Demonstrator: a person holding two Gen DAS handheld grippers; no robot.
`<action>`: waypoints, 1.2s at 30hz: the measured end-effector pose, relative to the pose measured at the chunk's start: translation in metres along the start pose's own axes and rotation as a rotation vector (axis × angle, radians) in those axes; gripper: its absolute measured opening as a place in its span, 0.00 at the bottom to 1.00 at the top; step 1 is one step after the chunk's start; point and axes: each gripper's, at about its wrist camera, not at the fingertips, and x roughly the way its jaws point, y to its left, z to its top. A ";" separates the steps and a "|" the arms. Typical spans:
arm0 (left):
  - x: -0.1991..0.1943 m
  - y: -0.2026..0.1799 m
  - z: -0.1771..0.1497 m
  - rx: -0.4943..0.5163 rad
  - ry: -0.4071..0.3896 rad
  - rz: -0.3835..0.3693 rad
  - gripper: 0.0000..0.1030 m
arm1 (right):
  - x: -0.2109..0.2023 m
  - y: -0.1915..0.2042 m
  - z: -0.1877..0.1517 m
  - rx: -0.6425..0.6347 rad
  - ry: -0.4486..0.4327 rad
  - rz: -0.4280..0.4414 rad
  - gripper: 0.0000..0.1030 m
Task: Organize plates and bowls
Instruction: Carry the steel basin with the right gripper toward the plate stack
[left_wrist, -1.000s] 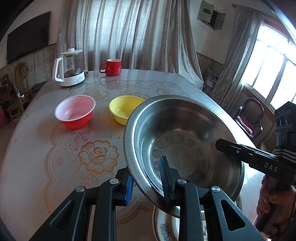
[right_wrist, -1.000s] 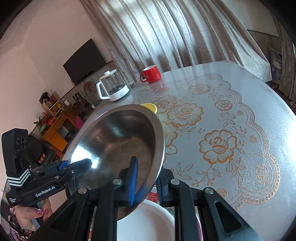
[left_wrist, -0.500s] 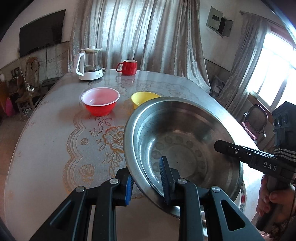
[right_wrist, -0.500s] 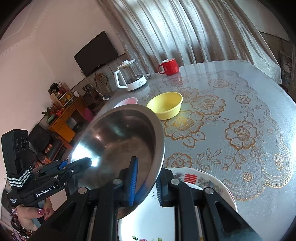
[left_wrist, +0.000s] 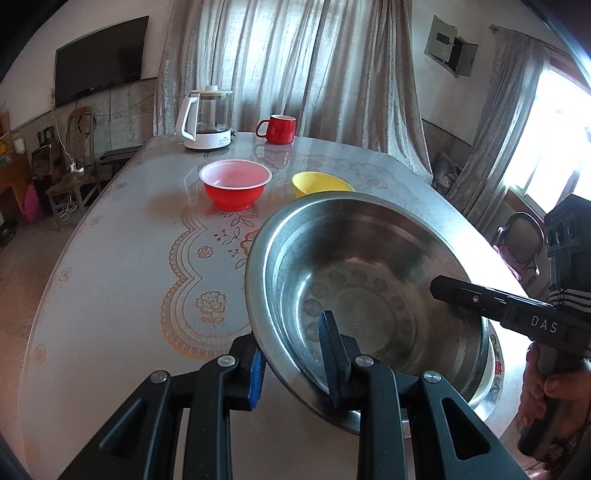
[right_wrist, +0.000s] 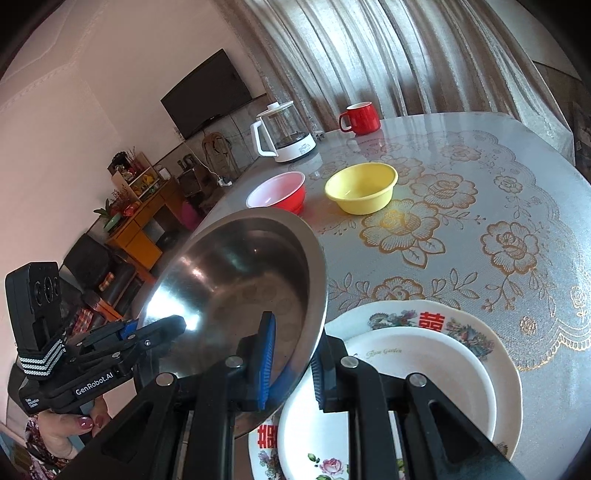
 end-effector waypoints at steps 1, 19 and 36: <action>0.000 0.003 -0.003 0.000 0.003 0.008 0.27 | 0.002 0.002 -0.002 0.002 0.004 0.005 0.16; -0.007 0.042 -0.035 -0.059 0.034 0.071 0.27 | 0.039 0.032 -0.025 -0.010 0.109 0.042 0.19; 0.018 0.074 -0.046 -0.155 0.077 0.100 0.27 | 0.077 0.062 -0.026 -0.056 0.177 0.011 0.20</action>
